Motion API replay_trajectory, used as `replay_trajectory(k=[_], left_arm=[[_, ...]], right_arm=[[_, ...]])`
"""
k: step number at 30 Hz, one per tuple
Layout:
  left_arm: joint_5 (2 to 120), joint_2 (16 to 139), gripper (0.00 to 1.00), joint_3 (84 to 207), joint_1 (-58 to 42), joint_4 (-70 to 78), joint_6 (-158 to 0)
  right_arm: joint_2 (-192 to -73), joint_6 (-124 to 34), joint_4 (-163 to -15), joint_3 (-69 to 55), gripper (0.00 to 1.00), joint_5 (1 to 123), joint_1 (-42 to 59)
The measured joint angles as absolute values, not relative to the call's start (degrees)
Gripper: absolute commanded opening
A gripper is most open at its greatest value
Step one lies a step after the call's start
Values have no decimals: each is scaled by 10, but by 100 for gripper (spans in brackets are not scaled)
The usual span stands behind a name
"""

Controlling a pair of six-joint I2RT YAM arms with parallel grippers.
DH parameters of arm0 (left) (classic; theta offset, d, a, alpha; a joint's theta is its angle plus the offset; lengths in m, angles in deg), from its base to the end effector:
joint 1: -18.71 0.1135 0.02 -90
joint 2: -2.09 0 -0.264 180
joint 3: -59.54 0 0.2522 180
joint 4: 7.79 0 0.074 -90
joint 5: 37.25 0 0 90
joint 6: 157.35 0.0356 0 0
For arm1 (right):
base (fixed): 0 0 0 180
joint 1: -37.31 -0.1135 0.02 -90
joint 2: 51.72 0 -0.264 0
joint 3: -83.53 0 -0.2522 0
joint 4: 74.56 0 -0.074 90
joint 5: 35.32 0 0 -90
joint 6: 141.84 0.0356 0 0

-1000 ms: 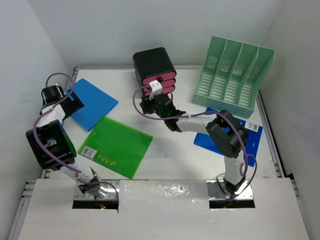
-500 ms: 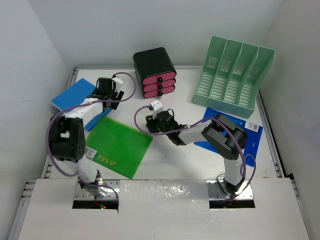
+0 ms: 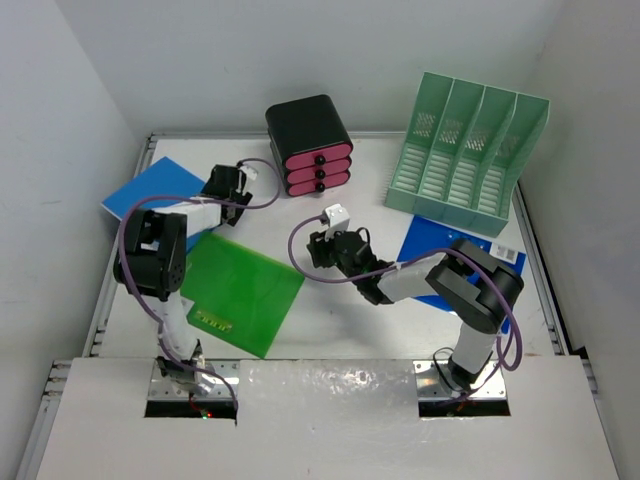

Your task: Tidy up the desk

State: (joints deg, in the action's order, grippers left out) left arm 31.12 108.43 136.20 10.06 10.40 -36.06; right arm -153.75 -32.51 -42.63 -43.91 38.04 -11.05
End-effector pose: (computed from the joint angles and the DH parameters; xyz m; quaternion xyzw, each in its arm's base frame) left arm 0.3828 -0.0450 0.1625 0.2497 0.8845 0.2410 0.3118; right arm 0.2349 0.2488 0.1474 -0.1173 0.7941 0.2288 0.5507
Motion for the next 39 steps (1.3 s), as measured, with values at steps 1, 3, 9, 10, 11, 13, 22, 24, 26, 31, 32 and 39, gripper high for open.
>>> replay_trajectory(k=[1,3,9,10,11,13,22,24,26,31,32,39], left_arm=[[308,1090,64,1362,101,98,-359],[304,1102,64,1362,100,86,-358],[278,1127,61,1351,96,38,-345],[271,1129,61,1348,93,29,-342],[265,1130,59,1345,91,17,-338],[254,1132,56,1336,87,-2,-330],[198,1147,51,1301,75,-91,-288],[190,1147,50,1295,74,-99,-283],[186,1147,49,1294,71,-102,-278],[181,1147,48,1294,66,-102,-272],[183,1147,48,1294,65,-99,-274],[192,1147,48,1306,64,-75,-282]], right_arm=[[-1538,-325,-422,-444,51,379,-110],[-1538,-325,-415,-453,51,377,-110],[-1538,-323,-398,-464,51,371,-110],[-1538,-323,-395,-464,51,370,-110],[-1538,-323,-393,-464,51,370,-110],[-1538,-322,-387,-464,51,370,-110],[-1538,-322,-373,-471,51,369,-110],[-1538,-322,-373,-471,51,369,-110],[-1538,-322,-373,-471,51,369,-110],[-1538,-321,-373,-471,51,369,-110],[-1538,-321,-373,-471,51,369,-110],[-1538,-322,-373,-471,52,369,-110]])
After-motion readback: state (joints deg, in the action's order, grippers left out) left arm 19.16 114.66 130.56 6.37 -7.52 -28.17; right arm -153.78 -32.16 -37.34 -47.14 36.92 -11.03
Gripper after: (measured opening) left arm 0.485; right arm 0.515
